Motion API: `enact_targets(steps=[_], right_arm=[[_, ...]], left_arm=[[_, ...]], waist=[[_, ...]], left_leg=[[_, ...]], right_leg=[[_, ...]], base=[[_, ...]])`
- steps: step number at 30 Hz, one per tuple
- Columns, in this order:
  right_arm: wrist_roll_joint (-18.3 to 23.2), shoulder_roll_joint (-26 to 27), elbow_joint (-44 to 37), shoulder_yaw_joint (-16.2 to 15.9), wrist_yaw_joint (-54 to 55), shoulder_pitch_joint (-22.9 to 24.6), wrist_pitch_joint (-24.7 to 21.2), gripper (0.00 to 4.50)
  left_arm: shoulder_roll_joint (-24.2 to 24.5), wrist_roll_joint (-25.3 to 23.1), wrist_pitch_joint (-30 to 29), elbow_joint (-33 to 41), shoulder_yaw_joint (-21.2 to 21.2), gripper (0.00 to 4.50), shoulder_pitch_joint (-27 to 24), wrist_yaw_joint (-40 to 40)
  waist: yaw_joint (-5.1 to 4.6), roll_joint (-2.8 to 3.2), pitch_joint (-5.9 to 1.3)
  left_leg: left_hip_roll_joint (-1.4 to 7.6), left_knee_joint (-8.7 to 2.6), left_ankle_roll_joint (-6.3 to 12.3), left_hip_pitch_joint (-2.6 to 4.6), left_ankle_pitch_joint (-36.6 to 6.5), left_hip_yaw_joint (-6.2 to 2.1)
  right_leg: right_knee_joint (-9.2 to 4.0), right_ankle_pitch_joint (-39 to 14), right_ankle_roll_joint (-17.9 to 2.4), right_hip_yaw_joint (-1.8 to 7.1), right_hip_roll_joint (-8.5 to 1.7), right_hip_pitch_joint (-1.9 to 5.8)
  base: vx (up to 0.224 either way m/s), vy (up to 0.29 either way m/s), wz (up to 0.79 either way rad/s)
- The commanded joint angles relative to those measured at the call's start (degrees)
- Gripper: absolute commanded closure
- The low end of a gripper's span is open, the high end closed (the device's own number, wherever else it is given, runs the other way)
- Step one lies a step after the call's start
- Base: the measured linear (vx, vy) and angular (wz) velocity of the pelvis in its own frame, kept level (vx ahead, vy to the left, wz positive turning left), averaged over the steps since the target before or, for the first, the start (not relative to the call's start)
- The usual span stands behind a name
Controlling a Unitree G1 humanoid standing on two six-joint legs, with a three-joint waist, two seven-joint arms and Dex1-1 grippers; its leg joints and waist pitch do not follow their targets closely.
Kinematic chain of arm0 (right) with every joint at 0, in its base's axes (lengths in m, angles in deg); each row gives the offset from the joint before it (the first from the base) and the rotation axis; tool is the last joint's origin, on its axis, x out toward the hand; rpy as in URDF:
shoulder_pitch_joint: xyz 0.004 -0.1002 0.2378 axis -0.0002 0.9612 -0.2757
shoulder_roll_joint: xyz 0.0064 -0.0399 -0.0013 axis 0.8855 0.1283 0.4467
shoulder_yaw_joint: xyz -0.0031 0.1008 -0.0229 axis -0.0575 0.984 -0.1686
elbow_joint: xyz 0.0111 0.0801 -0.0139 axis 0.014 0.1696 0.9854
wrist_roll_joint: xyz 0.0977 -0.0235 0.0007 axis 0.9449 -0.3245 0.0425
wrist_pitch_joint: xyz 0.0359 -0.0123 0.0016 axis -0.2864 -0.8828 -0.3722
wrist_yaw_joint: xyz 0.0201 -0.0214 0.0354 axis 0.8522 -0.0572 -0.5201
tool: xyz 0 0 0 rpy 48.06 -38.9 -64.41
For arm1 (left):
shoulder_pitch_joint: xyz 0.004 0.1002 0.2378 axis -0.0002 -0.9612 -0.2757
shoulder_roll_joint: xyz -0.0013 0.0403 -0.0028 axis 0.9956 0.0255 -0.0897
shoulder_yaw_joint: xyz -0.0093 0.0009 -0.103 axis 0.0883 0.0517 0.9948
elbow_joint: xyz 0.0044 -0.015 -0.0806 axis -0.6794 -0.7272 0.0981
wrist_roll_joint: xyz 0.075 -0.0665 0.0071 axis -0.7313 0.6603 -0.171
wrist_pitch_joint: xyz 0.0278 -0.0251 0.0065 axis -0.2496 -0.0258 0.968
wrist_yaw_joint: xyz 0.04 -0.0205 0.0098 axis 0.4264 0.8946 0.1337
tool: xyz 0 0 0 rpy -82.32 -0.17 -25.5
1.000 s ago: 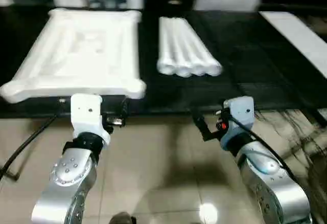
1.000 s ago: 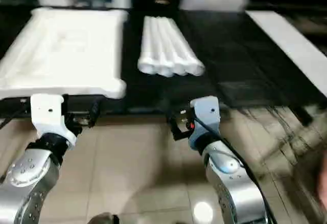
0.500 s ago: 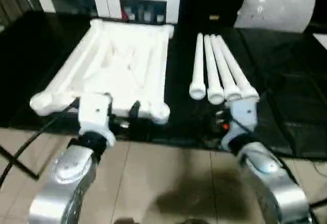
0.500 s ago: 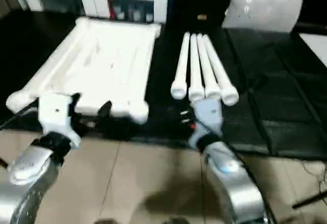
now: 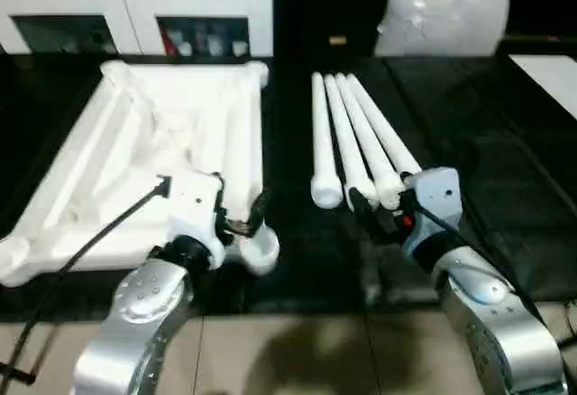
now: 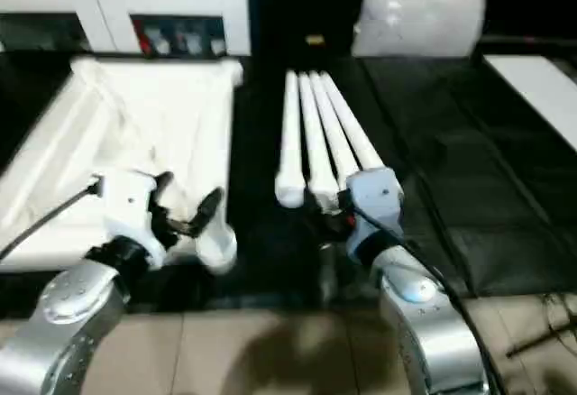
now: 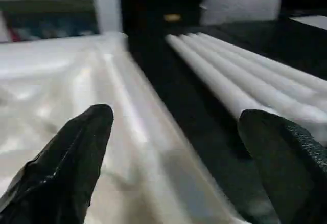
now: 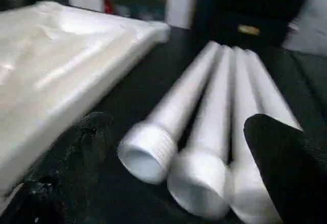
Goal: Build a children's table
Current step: Move to table
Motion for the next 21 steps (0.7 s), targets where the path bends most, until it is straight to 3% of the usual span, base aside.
enact_targets(steps=[1,2,3,4,5,6,7,8,9,10,11,12,13,14,15,17,18,19,20,21], right_arm=[[0.8,0.1,-0.3,-1.2,-1.2,-0.5,0.2,0.0],[1.2,-0.2,-0.1,-1.6,-2.3,-0.6,0.9,0.0],[1.3,-0.3,-0.1,-1.6,-2.4,-0.6,0.9,0.0],[1.9,-0.4,-0.1,-1.7,-3.5,-0.8,1.6,0.0],[2.4,-0.6,-0.1,-1.9,-4.4,-0.8,2.0,0.0],[2.1,-1.3,0.0,-2.6,-5.6,-1.1,2.9,0.0],[1.3,-2.1,0.1,-3.3,-6.4,-1.3,3.9,0.0],[2.2,-2.4,0.3,-3.6,-8.4,-1.3,4.4,0.0],[3.2,-2.5,0.4,-3.8,-9.8,-1.2,4.7,0.0],[3.1,-3.1,0.2,-4.1,-10.5,-1.2,4.9,0.0],[2.9,-3.5,0.1,-4.4,-10.8,-1.1,4.9,0.0],[3.1,-4.0,-0.1,-4.6,-11.3,-1.0,5.1,0.0],[3.1,-4.0,-0.1,-4.6,-11.3,-1.0,5.1,0.0],[3.6,-4.3,-0.1,-4.5,-12.0,-1.1,4.8,0.0],[4.2,-4.8,0.0,-4.6,-13.0,-1.2,4.3,0.0],[5.7,-7.1,0.3,-5.1,-16.6,-1.8,3.2,0.0],[6.1,-7.7,0.4,-5.3,-17.7,-2.0,3.2,0.0],[6.4,-8.3,0.6,-5.5,-18.7,-2.1,3.3,0.0],[6.4,-8.5,0.6,-5.5,-18.9,-2.1,3.4,0.0],[6.6,-9.5,0.8,-5.8,-20.7,-2.3,3.7,0.0]], left_arm=[[1.1,-0.3,-0.2,0.6,1.3,0.13,-1.1,-0.3],[1.5,-0.3,-0.2,1.1,1.9,0.13,-1.7,-0.6],[1.5,-0.3,-0.2,1.1,1.9,0.13,-1.7,-0.6],[1.7,-0.1,-0.4,1.5,2.3,0.13,-2.0,-0.8],[2.0,-0.1,-0.6,1.8,2.5,0.13,-2.3,-0.9],[2.5,0.7,-1.0,2.3,2.7,0.13,-2.7,-1.8],[3.2,1.4,-1.7,2.7,2.7,0.13,-3.1,-2.8],[4.2,2.0,-2.1,2.9,2.5,0.13,-3.4,-4.2],[5.0,2.4,-2.3,3.1,2.3,0.13,-3.7,-5.1],[6.3,2.9,-2.2,3.1,2.2,0.13,-3.9,-6.7],[7.1,3.4,-2.1,3.2,2.1,0.13,-4.1,-7.7],[8.7,4.7,-2.3,3.1,2.5,0.13,-4.4,-10.0],[8.9,4.8,-2.4,3.1,2.5,0.13,-4.4,-10.2],[10.0,6.2,-2.6,3.1,2.8,0.13,-4.6,-12.4],[11.5,7.0,-2.6,3.2,2.9,0.13,-4.8,-14.6],[16.2,7.0,-0.5,2.1,2.8,0.28,-5.3,-20.2],[17.3,7.0,0.3,1.6,2.8,0.28,-5.3,-21.7],[18.4,6.9,1.4,1.1,2.9,0.28,-5.3,-23.1],[18.7,6.9,1.6,1.0,2.9,0.28,-5.4,-23.5],[20.5,7.4,3.1,0.3,3.1,0.57,-5.4,-26.4]], waist=[[0.38,1.33,-2.28],[-2.82,1.08,-3.13],[-2.6,0.93,-3.46],[-2.71,0.57,-3.52],[-2.56,0.32,-3.29],[-2.33,-0.7,-2.4],[-2.27,-1.35,-2.25],[-0.29,-5.12,-2.3],[1.07,-5.49,-3.36],[1.36,-5.12,-3.8],[1.11,-4.46,-3.84],[0.92,-4.04,-3.86],[0.97,-3.2,-3.97],[0.67,-2.59,-3.78],[0.79,-2.03,-3.63],[0.61,-1.58,-2.47],[0.44,-1.86,-2.08],[0.43,-1.57,-1.44],[0.21,-1.81,-1.42],[0.24,-1.74,-1.43]], left_leg=[[3.21,-4.88,3.6,3.32,2.7,-1.39],[9.21,-7.07,9.7,9.67,-15.5,-8.28],[9.74,-6.61,13.02,10.4,-13.9,-9.17],[9.23,-5.5,18.27,10.51,-8.1,-8.21],[8.92,-5.44,20.06,10.1,-5.6,-7.56],[7.8,-6.52,20.99,7.96,-5.3,-4.71],[6.58,-6.76,19.7,6.76,-6.7,-3.19],[0.11,-2.73,10.94,1.71,-11.7,0.87],[-0.41,1.06,6.22,0.09,-4.2,-0.37],[0.29,0.17,3.98,-0.5,1.6,-1.12],[0.48,-2.32,0.25,0.08,11.1,-1.14],[0.44,-2.21,-0.92,0.97,13.6,-0.99],[0.63,-2.09,-1.66,1.73,15.0,-0.99],[1.51,-2.93,-4.55,2.14,12.5,-0.98],[1.97,-3.33,-5.76,2.36,10.0,-1.21],[3.11,-4.7,-7.8,3.32,-5.4,-1.27],[3.12,-5.13,-7.52,3.31,-9.1,-1.18],[3.43,-5.63,-6.99,3.69,-16.1,-1.19],[3.49,-5.61,-6.54,3.73,-18.6,-1.07],[3.46,-5.59,-6.1,3.62,-19.1,-1.03]], right_leg=[[-4.87,-8.8,-10.4,0.17,-2.53,0.55],[4.5,-8.7,-4.1,0.68,-0.94,-5.2],[5.98,-7.1,-2.1,1.07,-1.6,-6.22],[7.03,-3.2,1.6,1.8,-2.37,-8.31],[7.43,-1.3,3.0,1.96,-2.58,-8.89],[6.81,2.5,3.3,2.3,-2.89,-8.73],[5.03,5.2,2.1,2.68,-3.19,-7.97],[-4.57,0.5,2.1,7.83,-7.85,-4.08],[-4.65,-0.3,-0.7,11.13,-12.21,-0.29],[-2.88,6.8,-1.0,10.29,-11.59,0.25],[-0.31,26.1,-0.9,7.4,-7.27,-1.11],[0.19,33.8,-1.0,6.75,-5.83,-1.99],[0.6,39.3,-1.6,6.44,-5.41,-2.47],[0.49,39.3,-4.9,5.43,-4.65,-2.27],[0.17,35.0,-5.9,5.04,-4.65,-2.29],[-1.48,11.6,-9.0,4.87,-4.93,-3.03],[-2.02,6.0,-9.2,5.03,-5.02,-2.98],[-2.99,-5.4,-9.2,5.32,-5.47,-3.45],[-3.55,-11.9,-9.0,5.68,-6.01,-3.61],[-4.01,-15.4,-8.5,5.91,-6.27,-3.8]], base=[[0.187,0.082,-0.09],[0.187,0.082,-0.09],[0.169,0.053,-0.06],[0.159,0.0,0.1],[0.159,0.0,0.1],[0.115,-0.027,0.08],[0.076,-0.064,-0.02],[0.076,-0.064,-0.02],[0.069,-0.097,-0.06],[0.081,-0.09,-0.12],[0.081,-0.09,-0.12],[0.073,-0.073,-0.08],[0.043,-0.052,0.05],[0.043,-0.052,0.05],[0.0,0.0,0.0],[0.0,0.0,0.0],[0.0,0.0,0.0],[-0.067,0.034,-0.01],[-0.067,0.034,-0.01],[-0.066,0.023,-0.01]])
